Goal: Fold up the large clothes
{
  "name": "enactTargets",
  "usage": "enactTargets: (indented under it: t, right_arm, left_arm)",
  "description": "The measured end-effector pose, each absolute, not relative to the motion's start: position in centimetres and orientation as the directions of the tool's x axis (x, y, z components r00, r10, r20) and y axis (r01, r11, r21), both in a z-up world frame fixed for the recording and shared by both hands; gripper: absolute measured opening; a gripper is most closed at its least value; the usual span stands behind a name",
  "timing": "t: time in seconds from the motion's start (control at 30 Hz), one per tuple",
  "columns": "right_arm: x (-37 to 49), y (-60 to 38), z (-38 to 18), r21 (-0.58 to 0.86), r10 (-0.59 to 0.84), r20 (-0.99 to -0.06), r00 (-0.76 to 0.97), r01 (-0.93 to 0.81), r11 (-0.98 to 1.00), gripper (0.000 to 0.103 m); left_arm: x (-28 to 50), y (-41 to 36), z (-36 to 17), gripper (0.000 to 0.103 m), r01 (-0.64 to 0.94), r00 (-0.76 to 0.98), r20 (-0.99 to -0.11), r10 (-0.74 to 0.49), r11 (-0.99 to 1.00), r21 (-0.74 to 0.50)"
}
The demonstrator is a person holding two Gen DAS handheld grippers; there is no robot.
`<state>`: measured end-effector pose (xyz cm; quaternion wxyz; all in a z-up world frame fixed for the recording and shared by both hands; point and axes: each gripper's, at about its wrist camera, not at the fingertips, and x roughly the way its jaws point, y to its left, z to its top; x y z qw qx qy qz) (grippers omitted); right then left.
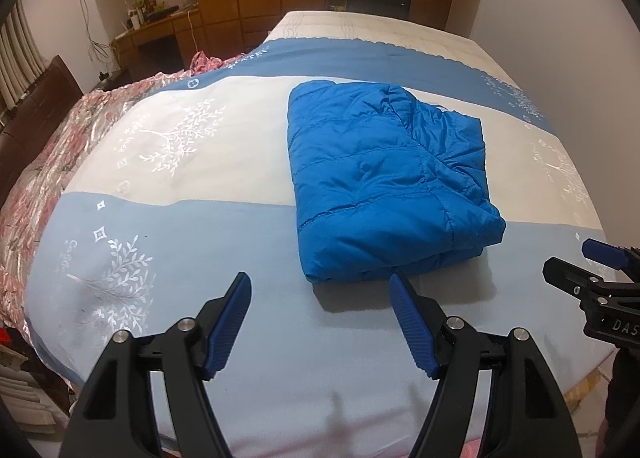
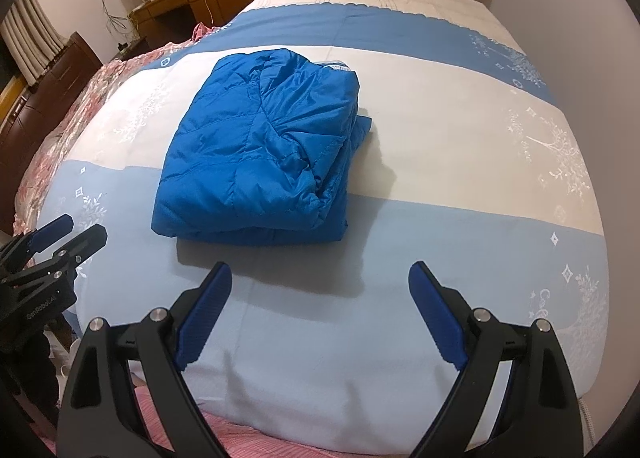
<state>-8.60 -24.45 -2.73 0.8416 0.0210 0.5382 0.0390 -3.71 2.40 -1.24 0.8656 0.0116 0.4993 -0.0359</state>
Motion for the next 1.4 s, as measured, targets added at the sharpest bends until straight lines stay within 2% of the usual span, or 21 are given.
enactTargets:
  t: [1.4]
  right_arm:
    - [-8.93, -24.23, -3.09, 0.088, 0.1, -0.907, 0.409, -0.049, 0.995, 0.089]
  left_arm:
    - [-4.18, 2.6, -1.34, 0.072, 0.083, 0.483, -0.874, -0.053, 0.996, -0.015]
